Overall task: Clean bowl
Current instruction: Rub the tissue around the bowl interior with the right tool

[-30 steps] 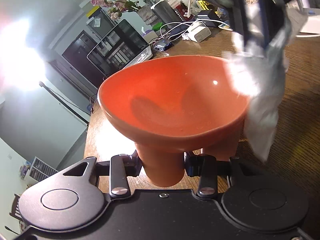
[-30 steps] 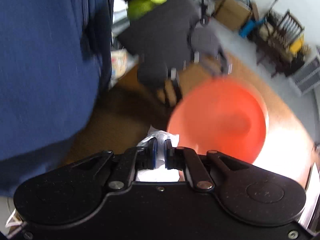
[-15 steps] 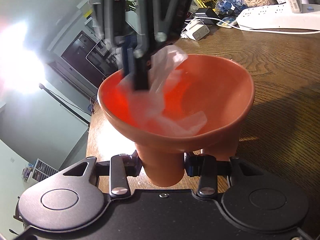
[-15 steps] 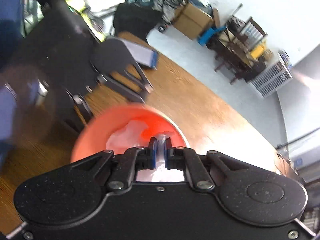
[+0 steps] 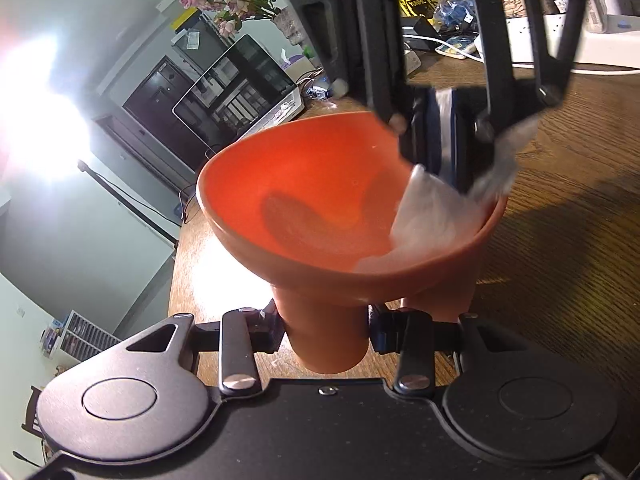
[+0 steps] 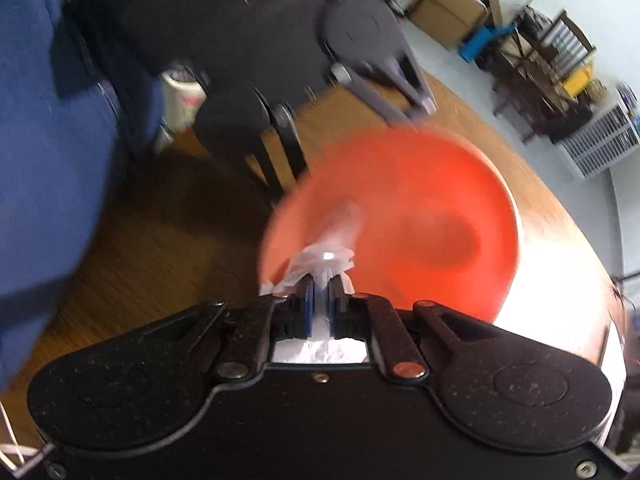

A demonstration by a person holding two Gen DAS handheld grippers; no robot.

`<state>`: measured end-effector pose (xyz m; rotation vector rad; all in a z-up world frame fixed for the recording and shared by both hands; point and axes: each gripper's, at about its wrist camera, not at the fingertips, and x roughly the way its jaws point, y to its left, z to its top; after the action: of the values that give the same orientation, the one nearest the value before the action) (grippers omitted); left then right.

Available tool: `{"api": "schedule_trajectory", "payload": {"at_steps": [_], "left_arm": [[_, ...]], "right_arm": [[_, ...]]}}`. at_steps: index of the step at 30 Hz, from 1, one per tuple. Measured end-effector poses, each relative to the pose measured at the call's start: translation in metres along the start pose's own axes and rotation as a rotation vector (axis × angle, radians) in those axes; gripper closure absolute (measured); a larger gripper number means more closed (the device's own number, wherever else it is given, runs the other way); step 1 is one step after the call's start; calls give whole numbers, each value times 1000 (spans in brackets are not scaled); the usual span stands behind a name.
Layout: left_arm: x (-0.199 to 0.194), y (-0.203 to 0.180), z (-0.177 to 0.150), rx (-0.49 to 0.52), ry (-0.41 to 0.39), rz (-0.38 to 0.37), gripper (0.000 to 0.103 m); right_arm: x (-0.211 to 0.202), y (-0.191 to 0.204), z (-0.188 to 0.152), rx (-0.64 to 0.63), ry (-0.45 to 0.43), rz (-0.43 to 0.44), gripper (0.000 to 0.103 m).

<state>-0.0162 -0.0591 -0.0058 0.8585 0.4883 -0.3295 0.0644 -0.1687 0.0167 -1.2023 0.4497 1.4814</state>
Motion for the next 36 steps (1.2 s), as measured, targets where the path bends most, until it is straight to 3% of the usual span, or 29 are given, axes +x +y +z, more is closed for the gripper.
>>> {"api": "schedule_trajectory", "payload": {"at_steps": [7, 13, 17, 21, 26, 33, 36], "left_arm": [[1, -3, 2, 11, -4, 3, 63], [1, -4, 3, 16, -7, 3, 63], [3, -3, 3, 16, -12, 4, 63], [-2, -4, -1, 12, -17, 5, 63], [-1, 1, 2, 11, -17, 3, 63], [-7, 4, -1, 12, -18, 4, 63], [-6, 2, 1, 16, -17, 5, 63]], "right_arm": [[-3, -13, 21, -6, -78, -84, 95], [-7, -41, 11, 40, -48, -166, 95], [-9, -41, -7, 67, 21, -184, 95], [2, -37, -17, 60, 83, -152, 95], [0, -17, -23, 60, 97, -94, 95], [-12, 13, -19, 80, 42, 5, 95], [-23, 19, -11, 64, -5, 2, 95]]}}
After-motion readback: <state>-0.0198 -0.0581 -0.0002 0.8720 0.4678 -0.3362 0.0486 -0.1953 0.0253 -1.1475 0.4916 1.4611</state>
